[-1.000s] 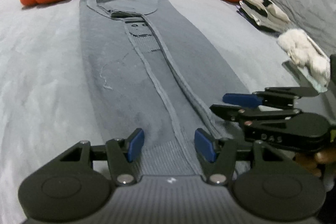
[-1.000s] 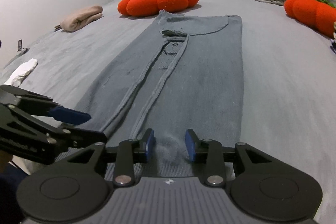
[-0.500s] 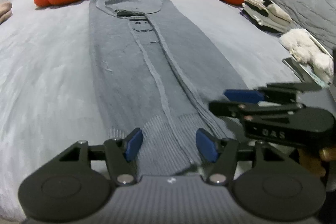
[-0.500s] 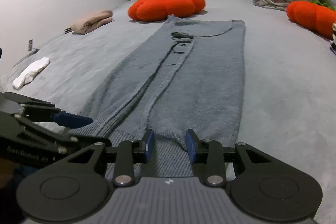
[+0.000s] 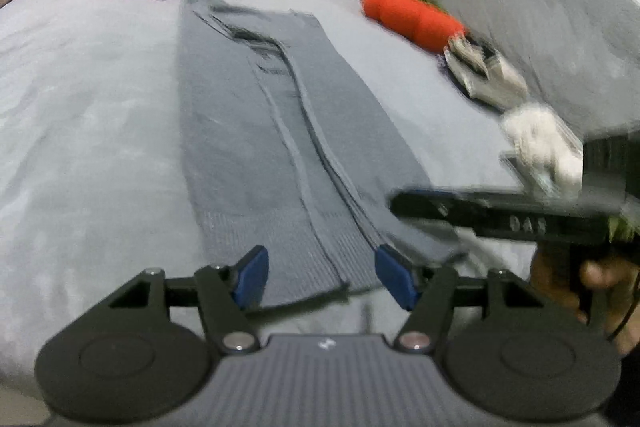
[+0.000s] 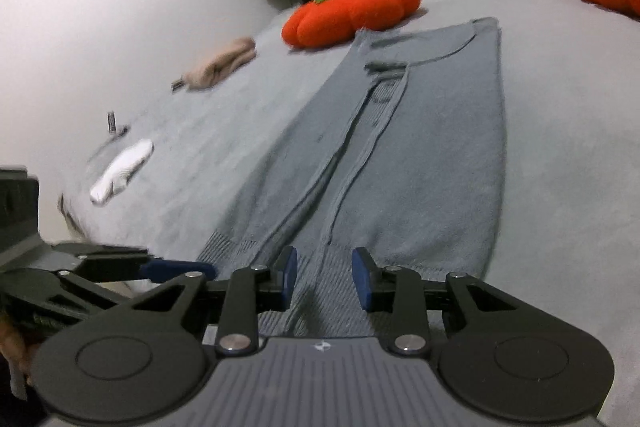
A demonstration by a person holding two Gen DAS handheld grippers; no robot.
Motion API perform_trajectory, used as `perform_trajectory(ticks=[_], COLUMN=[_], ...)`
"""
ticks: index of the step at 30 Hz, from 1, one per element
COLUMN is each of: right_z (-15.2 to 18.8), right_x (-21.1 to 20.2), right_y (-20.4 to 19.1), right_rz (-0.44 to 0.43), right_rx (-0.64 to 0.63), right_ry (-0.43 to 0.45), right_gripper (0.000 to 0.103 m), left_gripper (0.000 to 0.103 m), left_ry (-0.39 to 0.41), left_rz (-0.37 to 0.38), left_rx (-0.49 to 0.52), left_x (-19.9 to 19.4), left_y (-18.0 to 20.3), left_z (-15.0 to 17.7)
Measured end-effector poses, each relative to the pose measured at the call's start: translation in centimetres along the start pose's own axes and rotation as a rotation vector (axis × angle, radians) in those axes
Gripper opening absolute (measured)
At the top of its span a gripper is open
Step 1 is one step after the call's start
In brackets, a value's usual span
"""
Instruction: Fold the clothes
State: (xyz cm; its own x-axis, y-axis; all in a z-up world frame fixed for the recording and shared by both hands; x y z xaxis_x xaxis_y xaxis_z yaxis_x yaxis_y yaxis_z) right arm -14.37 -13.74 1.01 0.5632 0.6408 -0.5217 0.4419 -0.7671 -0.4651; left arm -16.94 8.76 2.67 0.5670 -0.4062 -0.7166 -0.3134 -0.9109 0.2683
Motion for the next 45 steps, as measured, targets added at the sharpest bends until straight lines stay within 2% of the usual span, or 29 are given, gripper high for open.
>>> perform_trajectory(ticks=[1,6,13,17,21,23,27,30,31,33,35,41,45], right_z=[-0.1,-0.2,1.3,1.7,1.4,1.7,2.5,3.2,3.4,3.5,3.6,3.6,4.1], right_x=[-0.3,-0.8,1.0,1.1,0.7,1.1,2.4,3.6,3.9,4.1,4.1,2.9,3.0], right_y=[0.2,0.4,-1.0,-1.9,-2.8,-3.2,-4.6,-5.2,-5.2,-5.4,-5.6,-5.9,-5.8], right_rz=[0.000,0.003,0.053,0.072,-0.047,-0.098,-0.147,-0.115,-0.098,-0.079,-0.080,-0.069,-0.055], right_rx=[0.007,0.017,-0.084,-0.136,-0.089,-0.063,-0.070,-0.092,-0.099,-0.114,-0.123,-0.106,-0.108], right_ry=[0.009,0.018,-0.059,-0.048,-0.001,-0.012,-0.055,-0.089,-0.097,-0.094,-0.093,-0.060,-0.075], right_gripper=[0.032,0.032,0.032,0.032,0.032,0.032,0.032,0.031,0.028,0.014,0.008,0.007,0.007], left_gripper=[0.061,0.060,0.060,0.060,0.060,0.060,0.060,0.060,0.060,0.060,0.060,0.061,0.062], left_ry=[0.018,0.013,0.005,0.002,0.001,0.000,-0.001,0.001,0.002,0.002,0.003,0.002,-0.001], left_rz=[-0.001,-0.104,-0.248,-0.269,-0.288,-0.302,-0.335,-0.345,-0.346,-0.348,-0.354,-0.387,-0.401], left_rx=[-0.030,-0.010,0.018,0.019,0.005,0.002,0.019,0.029,0.031,0.031,0.039,0.091,0.118], left_x=[-0.4,0.3,1.3,1.6,1.6,1.5,1.5,1.4,1.4,1.3,1.3,1.3,1.3], left_y=[-0.6,-1.0,-1.6,-1.6,-2.2,-2.4,-2.6,-2.6,-2.7,-2.7,-2.6,-2.5,-2.4], left_z=[-0.2,-0.1,0.2,0.1,0.1,0.1,0.2,0.2,0.2,0.2,0.3,0.5,0.7])
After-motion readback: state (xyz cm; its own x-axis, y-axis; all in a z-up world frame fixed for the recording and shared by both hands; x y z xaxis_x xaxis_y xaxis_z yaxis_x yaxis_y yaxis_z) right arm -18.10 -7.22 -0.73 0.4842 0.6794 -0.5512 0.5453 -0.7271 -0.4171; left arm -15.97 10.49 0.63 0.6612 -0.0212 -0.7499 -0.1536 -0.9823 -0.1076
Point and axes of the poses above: each gripper's, at about its wrist camera, not at the fingertips, and x roughly the way its jaws point, y to its right, z to its underside, the point moved 5 cm from there along x, roughly the way its jaws point, and after that the axes turned 9 degrees about -z, right-handed, at the moved point
